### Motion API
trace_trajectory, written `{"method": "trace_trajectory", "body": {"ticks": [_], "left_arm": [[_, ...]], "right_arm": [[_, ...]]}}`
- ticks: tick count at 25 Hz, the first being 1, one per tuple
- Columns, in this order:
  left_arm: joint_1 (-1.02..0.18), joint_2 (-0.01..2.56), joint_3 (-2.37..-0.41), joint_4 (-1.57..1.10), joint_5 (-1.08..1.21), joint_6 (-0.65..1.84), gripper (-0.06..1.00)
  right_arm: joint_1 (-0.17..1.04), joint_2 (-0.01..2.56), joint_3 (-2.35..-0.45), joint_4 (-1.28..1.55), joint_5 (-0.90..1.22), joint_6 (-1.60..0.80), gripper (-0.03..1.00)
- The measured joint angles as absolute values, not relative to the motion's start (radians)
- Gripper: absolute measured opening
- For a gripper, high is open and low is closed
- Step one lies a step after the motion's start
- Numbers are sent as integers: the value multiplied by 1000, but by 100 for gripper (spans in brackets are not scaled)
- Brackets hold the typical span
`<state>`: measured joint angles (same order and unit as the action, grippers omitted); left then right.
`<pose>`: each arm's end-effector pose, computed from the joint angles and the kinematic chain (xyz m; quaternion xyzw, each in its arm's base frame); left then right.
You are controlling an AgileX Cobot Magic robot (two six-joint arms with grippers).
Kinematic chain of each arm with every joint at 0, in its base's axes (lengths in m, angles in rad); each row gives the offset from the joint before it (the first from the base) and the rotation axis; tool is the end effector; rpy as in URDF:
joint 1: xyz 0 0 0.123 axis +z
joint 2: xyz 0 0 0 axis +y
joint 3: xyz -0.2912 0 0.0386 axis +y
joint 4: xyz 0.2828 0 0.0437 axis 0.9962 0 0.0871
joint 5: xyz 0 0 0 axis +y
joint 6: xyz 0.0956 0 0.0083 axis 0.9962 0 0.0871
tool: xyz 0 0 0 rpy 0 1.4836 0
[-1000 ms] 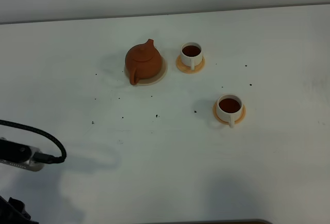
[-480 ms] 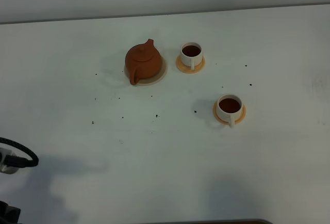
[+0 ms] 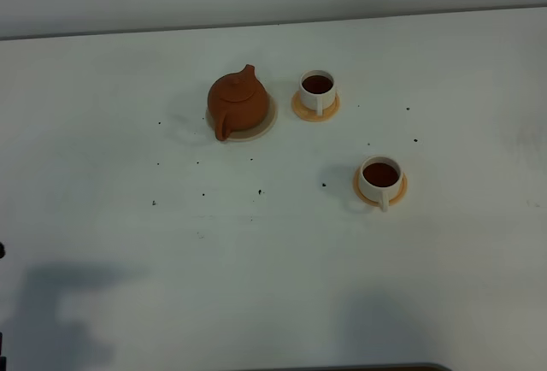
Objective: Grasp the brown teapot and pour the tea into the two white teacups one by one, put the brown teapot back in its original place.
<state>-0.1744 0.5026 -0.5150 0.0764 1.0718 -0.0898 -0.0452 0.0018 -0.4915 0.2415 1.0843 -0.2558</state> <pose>0.0992 -0.0110 0.2652 0.0479 0.9537 -0.0017 0.2970 0.0213 0.0194 0.2891 -0.0953 0.8504 0.0435 0.5157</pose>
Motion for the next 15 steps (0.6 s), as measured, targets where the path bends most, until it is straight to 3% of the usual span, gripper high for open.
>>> {"method": "trace_trajectory", "body": {"ticks": [10,15], "left_arm": [[84,303,-515,71,1073,-87,50],[122,289,-515,71,1073,-87,50]], "right_arm": [[-45,2,-491,242,1084,-256,24],[-45,2,-491,242,1084,-256,24]]}}
